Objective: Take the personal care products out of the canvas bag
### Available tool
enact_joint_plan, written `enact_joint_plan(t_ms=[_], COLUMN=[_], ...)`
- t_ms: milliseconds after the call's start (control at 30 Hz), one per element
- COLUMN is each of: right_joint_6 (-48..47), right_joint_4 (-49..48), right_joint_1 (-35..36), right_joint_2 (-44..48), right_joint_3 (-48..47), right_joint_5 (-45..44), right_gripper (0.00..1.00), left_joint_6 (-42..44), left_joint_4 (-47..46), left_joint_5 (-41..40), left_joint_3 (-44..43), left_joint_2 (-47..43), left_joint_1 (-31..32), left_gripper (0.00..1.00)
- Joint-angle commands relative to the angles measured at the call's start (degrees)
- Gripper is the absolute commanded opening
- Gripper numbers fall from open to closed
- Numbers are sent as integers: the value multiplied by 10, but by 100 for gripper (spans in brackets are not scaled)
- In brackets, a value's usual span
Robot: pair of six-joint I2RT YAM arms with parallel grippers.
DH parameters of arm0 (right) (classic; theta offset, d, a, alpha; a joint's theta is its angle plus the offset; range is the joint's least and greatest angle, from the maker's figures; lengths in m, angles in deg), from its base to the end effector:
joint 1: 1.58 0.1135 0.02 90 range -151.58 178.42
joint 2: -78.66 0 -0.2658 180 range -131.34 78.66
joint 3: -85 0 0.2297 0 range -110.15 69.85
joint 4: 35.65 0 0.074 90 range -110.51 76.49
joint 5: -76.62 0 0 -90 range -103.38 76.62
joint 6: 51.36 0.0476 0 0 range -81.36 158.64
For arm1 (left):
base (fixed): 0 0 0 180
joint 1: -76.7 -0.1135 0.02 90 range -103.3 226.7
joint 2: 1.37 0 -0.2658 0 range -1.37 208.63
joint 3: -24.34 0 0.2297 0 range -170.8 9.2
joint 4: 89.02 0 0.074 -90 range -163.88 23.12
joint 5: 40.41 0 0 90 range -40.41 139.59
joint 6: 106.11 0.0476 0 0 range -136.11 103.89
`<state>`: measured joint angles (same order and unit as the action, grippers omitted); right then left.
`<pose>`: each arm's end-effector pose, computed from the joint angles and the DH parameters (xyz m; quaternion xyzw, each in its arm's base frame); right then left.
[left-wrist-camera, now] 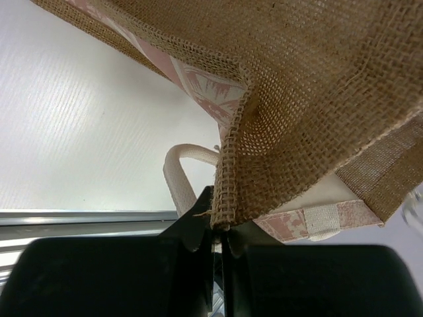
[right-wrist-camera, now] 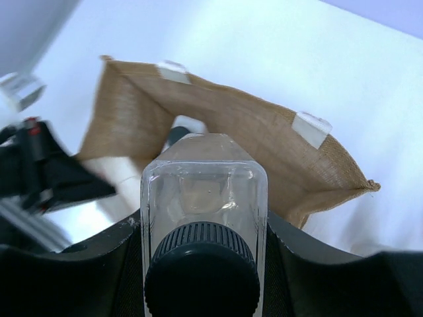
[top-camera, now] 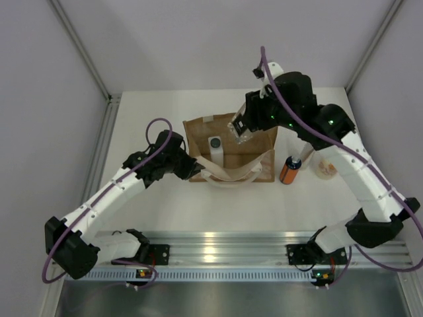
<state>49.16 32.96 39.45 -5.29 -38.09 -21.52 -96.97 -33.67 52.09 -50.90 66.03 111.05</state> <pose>0.2123 0.1758 0.4632 -0.1922 0.8406 0.1634 0.4794 0.1867 -0.1301 0.3006 -0.3606 0.8592 -0.3168 0.1769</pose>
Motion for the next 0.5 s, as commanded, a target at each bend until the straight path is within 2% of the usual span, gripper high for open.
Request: enact_joint_plan(t_ms=[0, 133, 400, 467], right_joint_6=[-21, -31, -58, -56], right_joint_4=[-4, 55, 83, 88], right_joint_1=[-2, -2, -2, -2], right_joint_2=[59, 74, 184, 204], right_joint_3=[-75, -116, -22, 13], right_joint_5=[115, 176, 283, 278], right_gripper=[0, 0, 0, 0], left_joint_6=[-1, -1, -4, -4], left_joint_4=[-12, -11, -12, -11], left_joint_5=[-10, -16, -19, -17], left_joint_3=[-22, -24, -22, -21], left_joint_2=[2, -3, -8, -8], left_joint_1=[-2, -2, -2, -2], left_gripper=[2, 2, 0, 0])
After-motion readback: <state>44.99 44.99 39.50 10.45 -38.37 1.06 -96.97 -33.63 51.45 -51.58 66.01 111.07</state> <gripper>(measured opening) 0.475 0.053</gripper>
